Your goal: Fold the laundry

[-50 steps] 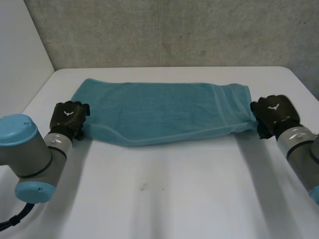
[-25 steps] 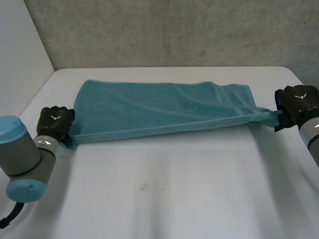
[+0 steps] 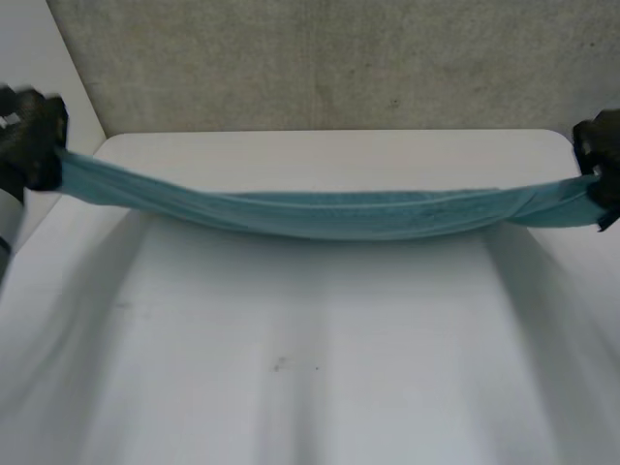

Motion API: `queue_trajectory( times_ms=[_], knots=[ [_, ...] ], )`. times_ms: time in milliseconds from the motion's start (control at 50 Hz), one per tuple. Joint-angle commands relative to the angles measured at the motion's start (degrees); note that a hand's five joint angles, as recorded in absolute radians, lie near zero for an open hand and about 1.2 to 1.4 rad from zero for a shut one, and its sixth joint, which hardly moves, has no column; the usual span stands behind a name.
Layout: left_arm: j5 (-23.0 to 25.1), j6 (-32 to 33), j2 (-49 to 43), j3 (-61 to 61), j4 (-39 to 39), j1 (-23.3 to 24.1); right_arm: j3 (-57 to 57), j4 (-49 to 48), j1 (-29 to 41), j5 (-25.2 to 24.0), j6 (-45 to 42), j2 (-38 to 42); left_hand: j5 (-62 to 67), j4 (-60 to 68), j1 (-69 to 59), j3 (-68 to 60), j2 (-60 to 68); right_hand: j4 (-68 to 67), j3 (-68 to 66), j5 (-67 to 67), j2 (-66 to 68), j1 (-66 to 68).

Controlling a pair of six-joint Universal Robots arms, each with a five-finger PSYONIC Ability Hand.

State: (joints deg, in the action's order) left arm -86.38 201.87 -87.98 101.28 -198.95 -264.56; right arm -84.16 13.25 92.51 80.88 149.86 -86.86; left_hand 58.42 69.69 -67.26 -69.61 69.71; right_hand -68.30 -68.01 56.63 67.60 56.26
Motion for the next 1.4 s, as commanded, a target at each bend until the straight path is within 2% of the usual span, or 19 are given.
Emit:
queue_trajectory(
  times_ms=[20,160,200,220,260,380,440,480,600,640,660,700,760,800,860,1040,1160,1240,1400],
  knots=[
    [6.1,-0.6,6.3,-3.2,11.8,-2.0,6.8,15.5,-0.8,-0.2,-11.9,-5.2,11.6,10.3,-12.7,-10.4,10.3,-11.7,-12.0,13.4,12.4,23.7],
    [8.3,-0.2,1.8,-2.6,14.6,-3.2,3.2,16.3,-0.9,0.1,-21.0,-2.0,11.6,10.3,-12.7,-10.4,10.3,-11.7,-12.0,13.4,12.4,23.7],
    [8.1,0.5,-5.9,-3.6,14.8,-3.3,2.6,16.2,-0.8,0.2,-22.1,1.1,11.6,10.3,-12.7,-10.4,10.3,-11.7,-12.0,13.4,12.4,23.7],
    [8.1,0.5,-5.9,-3.6,14.8,-3.3,2.6,16.2,-0.8,0.2,-22.1,1.2,11.6,10.3,-12.7,-10.4,10.3,-11.7,-12.0,13.4,12.4,23.7],
    [7.8,2.5,-13.1,-5.8,14.9,-3.2,3.0,15.8,-0.3,0.9,-22.9,8.4,11.6,10.3,-12.7,-10.4,10.3,-11.7,-12.0,13.4,12.4,23.7],
    [7.4,7.7,-23.8,-11.2,15.1,-2.4,7.5,10.8,0.3,1.6,-21.1,18.6,11.6,10.3,-12.7,-10.4,10.3,-11.7,-12.0,13.4,12.4,23.7],
    [5.8,10.6,-29.2,-16.4,15.1,-1.9,9.5,8.5,0.9,1.9,-19.7,20.7,11.6,10.3,-12.7,-10.4,10.3,-11.7,-12.0,13.4,12.4,23.7],
    [3.1,12.0,-33.3,-24.1,14.9,0.7,15.1,4.4,3.1,3.7,-16.5,24.3,11.6,10.3,-12.7,-10.4,10.3,-11.7,-12.0,13.4,12.4,23.7],
    [2.2,12.2,-34.5,-36.5,13.2,4.1,28.9,-2.6,6.0,8.9,-12.0,26.5,11.6,10.3,-12.7,-10.4,10.3,-11.7,-12.0,13.4,12.4,23.7],
    [2.4,11.7,-32.6,-43.1,6.2,5.4,37.7,-9.8,7.1,11.5,-9.1,26.2,11.6,10.3,-12.7,-10.4,10.3,-11.7,-12.0,13.4,12.4,23.7],
    [2.4,11.7,-32.6,-43.1,6.1,5.4,37.8,-9.8,7.1,11.5,-9.1,26.2,11.6,10.3,-12.7,-10.4,10.3,-11.7,-12.0,13.4,12.4,23.7],
    [2.4,11.3,-28.0,-46.8,-4.3,5.8,42.2,-19.4,7.2,12.2,-6.6,24.7,11.6,10.3,-12.7,-10.4,10.3,-11.7,-12.0,13.4,12.4,23.7],
    [2.2,10.4,-26.0,-47.3,-9.6,6.3,42.3,-24.4,7.2,12.5,-5.6,22.2,11.6,10.3,-12.7,-10.4,10.3,-11.7,-12.0,13.4,12.4,23.7],
    [1.0,7.9,-23.7,-48.3,-15.9,6.4,40.0,-31.2,7.1,12.7,-4.2,16.1,11.6,10.3,-12.7,-10.4,10.3,-11.7,-12.0,13.4,12.4,23.7],
    [-0.5,4.2,-22.3,-47.7,-16.0,6.5,35.4,-32.6,7.2,12.5,-4.0,13.1,11.6,10.3,-12.7,-10.4,10.3,-11.7,-12.0,13.4,12.4,23.7],
    [-1.0,-3.6,-22.9,-39.2,-11.9,5.5,22.9,-32.2,7.5,11.8,-4.0,12.9,11.6,10.3,-12.7,-10.4,10.3,-11.7,-12.0,13.4,12.4,23.7],
    [-0.2,-6.7,-25.7,-28.5,-11.7,5.5,10.9,-32.3,7.2,7.9,-4.0,13.1,11.6,10.3,-12.7,-10.4,10.3,-11.7,-12.0,13.4,12.4,23.7],
    [-0.1,-7.3,-28.2,-23.5,-12.0,5.5,4.4,-32.3,6.9,5.6,-4.0,17.0,11.6,10.3,-12.7,-10.4,10.3,-11.7,-12.0,13.4,12.4,23.7],
    [-0.2,-7.4,-35.0,-16.1,-11.4,5.5,-1.3,-30.3,7.1,5.0,-4.1,25.1,11.6,10.3,-12.7,-10.4,10.3,-11.7,-12.0,13.4,12.4,23.7]
  ],
)
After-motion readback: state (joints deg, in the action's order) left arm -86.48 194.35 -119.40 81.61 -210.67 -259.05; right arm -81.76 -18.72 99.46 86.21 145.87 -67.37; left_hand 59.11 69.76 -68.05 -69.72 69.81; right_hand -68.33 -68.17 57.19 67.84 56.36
